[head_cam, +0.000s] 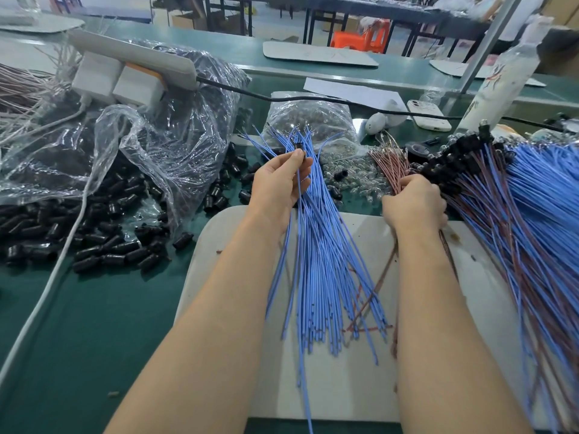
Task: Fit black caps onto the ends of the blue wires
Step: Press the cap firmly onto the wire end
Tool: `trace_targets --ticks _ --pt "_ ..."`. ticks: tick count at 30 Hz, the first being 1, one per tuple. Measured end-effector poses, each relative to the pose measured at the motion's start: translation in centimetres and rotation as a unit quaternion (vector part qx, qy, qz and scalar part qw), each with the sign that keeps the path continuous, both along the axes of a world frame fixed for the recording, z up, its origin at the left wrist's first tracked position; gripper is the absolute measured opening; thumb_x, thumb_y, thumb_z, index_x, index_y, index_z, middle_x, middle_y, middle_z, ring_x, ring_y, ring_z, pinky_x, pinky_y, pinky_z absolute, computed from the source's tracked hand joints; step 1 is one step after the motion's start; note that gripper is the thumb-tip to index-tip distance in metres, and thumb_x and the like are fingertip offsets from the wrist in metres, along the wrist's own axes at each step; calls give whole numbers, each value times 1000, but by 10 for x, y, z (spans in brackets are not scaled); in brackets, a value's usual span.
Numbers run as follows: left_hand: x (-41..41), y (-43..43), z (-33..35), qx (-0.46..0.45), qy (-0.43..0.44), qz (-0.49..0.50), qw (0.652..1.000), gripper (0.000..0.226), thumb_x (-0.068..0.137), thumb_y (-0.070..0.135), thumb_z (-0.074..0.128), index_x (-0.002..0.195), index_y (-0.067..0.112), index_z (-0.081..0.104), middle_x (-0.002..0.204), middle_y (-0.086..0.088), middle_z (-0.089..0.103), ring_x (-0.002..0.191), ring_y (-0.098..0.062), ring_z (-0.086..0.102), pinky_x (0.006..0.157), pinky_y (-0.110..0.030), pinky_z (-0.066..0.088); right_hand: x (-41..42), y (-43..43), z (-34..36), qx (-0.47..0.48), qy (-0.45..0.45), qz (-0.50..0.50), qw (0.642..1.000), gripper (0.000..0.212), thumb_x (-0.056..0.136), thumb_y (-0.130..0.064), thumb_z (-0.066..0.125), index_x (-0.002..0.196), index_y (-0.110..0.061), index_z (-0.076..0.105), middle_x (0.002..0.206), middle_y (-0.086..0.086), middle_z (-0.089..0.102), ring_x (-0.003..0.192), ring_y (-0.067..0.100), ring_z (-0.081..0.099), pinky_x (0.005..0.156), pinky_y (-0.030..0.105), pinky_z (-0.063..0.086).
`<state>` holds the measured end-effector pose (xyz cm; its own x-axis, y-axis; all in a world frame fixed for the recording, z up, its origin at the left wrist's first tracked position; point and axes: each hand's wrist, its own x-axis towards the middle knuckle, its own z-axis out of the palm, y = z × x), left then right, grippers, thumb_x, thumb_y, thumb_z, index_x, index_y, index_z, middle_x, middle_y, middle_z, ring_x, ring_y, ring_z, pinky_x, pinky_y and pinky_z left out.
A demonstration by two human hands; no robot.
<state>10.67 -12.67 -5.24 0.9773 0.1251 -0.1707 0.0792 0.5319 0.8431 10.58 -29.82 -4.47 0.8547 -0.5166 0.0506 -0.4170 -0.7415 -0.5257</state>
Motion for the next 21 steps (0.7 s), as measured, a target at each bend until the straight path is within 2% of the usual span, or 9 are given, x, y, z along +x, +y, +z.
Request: trace_targets --ticks 5,9,12,15,17,19,20,21 --pt "-2 1 1 3 -7 -1 1000 6 94 15 58 93 13 63 79 4 69 81 -8 65 75 -21 55 3 -3 -6 2 -32 -10 999 33 87 -12 57 120 -14 58 127 12 58 120 35 49 99 42 35" --pt "-4 0 1 21 -29 -11 999 6 94 13 57 93 17 61 81 5 71 85 -7 66 75 -22 53 3 -3 -6 11 -41 -17 999 30 88 -12 55 117 -13 62 123 12 61 118 34 51 99 41 36" --pt "-4 -1 0 79 -58 -13 995 10 94 13 57 96 22 61 84 10 71 84 -3 62 77 -22 46 4 0 -4 34 -83 -9 996 26 93 -14 52 117 -11 62 122 13 61 116 34 52 98 40 39" --pt "-5 -2 -1 144 -84 -6 986 12 93 16 59 101 24 62 86 15 71 75 10 59 71 -12 44 5 4 3 101 -142 43 984 25 95 -11 49 114 -8 65 112 11 65 105 27 58 87 28 42" --pt "-6 -4 -1 165 -96 3 982 12 93 16 59 103 23 61 85 16 71 73 15 59 67 -3 44 6 8 5 156 -141 83 974 23 95 -9 47 106 -9 67 93 5 63 83 20 57 74 25 44" --pt "-7 -5 0 174 -96 3 980 11 94 17 57 103 22 60 84 16 70 76 14 59 71 -5 45 6 13 6 199 -121 112 966 21 94 -7 47 99 -11 67 76 -1 57 65 12 49 59 22 42" --pt "-7 -5 0 173 -91 2 981 9 95 17 56 102 22 60 83 15 70 79 10 60 76 -10 45 6 15 5 203 -115 121 965 19 94 -7 48 99 -11 66 76 -2 57 65 12 50 58 23 42" --pt "-7 -5 1 165 -85 -1 983 8 95 17 55 100 22 59 83 14 70 82 5 61 80 -16 46 7 16 3 190 -114 126 967 16 93 -8 50 99 -10 65 82 0 60 72 14 54 64 27 46"
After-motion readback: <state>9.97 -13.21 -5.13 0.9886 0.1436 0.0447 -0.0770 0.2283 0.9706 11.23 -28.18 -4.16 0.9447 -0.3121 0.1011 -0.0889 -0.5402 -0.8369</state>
